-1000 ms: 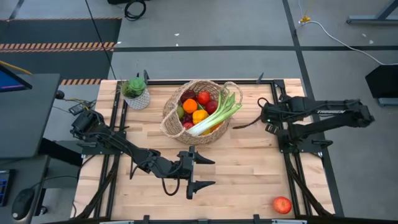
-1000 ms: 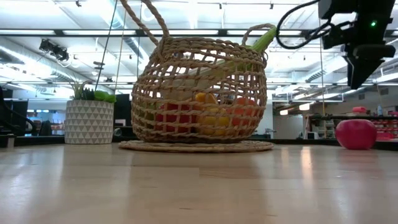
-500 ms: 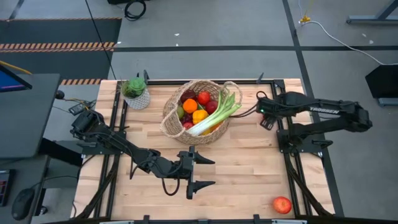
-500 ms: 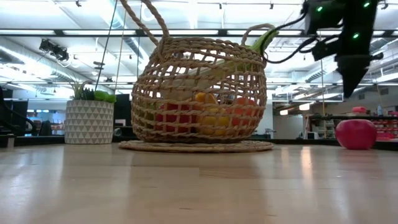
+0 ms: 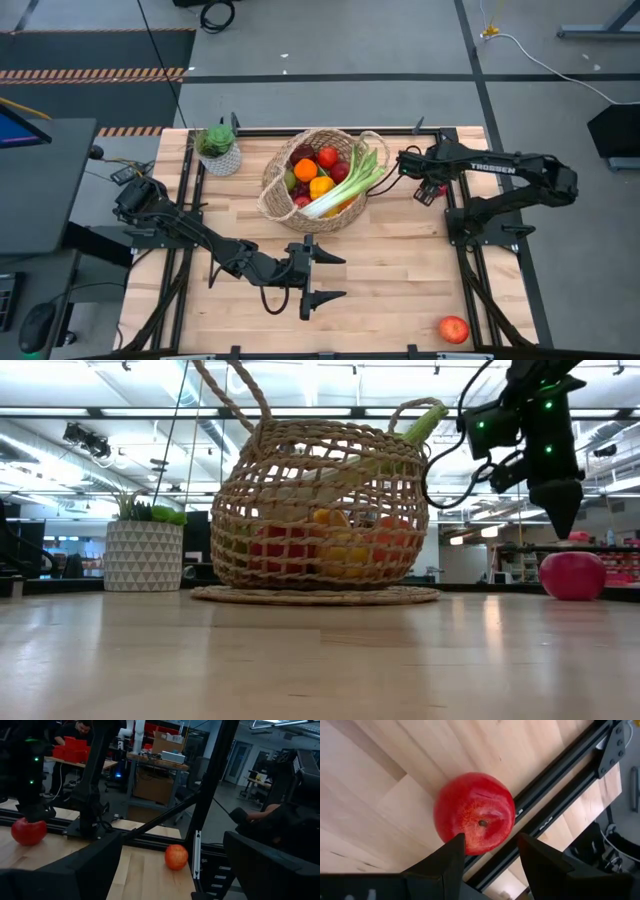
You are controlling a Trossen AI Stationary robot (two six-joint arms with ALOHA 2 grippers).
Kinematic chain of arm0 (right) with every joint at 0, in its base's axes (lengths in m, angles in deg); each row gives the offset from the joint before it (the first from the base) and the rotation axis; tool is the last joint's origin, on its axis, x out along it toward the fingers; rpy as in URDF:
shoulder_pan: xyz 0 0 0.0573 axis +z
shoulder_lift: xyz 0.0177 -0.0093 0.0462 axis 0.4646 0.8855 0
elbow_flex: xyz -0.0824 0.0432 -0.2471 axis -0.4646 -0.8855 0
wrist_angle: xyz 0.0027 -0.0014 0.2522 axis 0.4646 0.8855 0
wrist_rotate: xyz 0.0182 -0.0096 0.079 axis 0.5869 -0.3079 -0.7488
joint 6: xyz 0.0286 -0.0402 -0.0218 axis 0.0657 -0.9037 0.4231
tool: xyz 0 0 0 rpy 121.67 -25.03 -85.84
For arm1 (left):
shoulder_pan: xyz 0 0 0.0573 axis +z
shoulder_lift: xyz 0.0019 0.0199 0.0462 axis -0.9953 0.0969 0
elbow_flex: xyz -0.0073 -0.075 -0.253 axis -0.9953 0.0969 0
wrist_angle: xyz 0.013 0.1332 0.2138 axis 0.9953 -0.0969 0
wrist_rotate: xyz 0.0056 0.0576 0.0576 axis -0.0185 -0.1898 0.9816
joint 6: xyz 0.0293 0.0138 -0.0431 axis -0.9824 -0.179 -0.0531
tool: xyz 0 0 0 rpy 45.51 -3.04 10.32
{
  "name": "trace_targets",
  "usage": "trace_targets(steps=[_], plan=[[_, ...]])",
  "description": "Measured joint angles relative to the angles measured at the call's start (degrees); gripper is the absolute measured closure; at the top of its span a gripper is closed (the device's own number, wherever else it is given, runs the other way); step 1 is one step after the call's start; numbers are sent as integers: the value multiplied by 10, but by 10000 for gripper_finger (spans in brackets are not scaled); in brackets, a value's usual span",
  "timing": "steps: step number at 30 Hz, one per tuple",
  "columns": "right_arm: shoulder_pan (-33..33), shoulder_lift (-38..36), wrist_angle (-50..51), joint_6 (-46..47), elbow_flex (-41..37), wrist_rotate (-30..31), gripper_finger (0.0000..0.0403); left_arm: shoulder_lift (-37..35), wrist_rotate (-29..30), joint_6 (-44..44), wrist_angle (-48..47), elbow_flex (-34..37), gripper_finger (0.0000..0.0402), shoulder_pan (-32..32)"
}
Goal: Build produce basket
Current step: Put the apple into the basket
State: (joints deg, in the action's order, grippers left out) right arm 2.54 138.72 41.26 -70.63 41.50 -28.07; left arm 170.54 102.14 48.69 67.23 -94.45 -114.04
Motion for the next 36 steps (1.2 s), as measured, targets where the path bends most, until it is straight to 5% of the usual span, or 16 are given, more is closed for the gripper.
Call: trace_targets(steps=[36], plan=[[-74,42,-32,-12,-8,-39,248,0,0,1,0,0,47,0]])
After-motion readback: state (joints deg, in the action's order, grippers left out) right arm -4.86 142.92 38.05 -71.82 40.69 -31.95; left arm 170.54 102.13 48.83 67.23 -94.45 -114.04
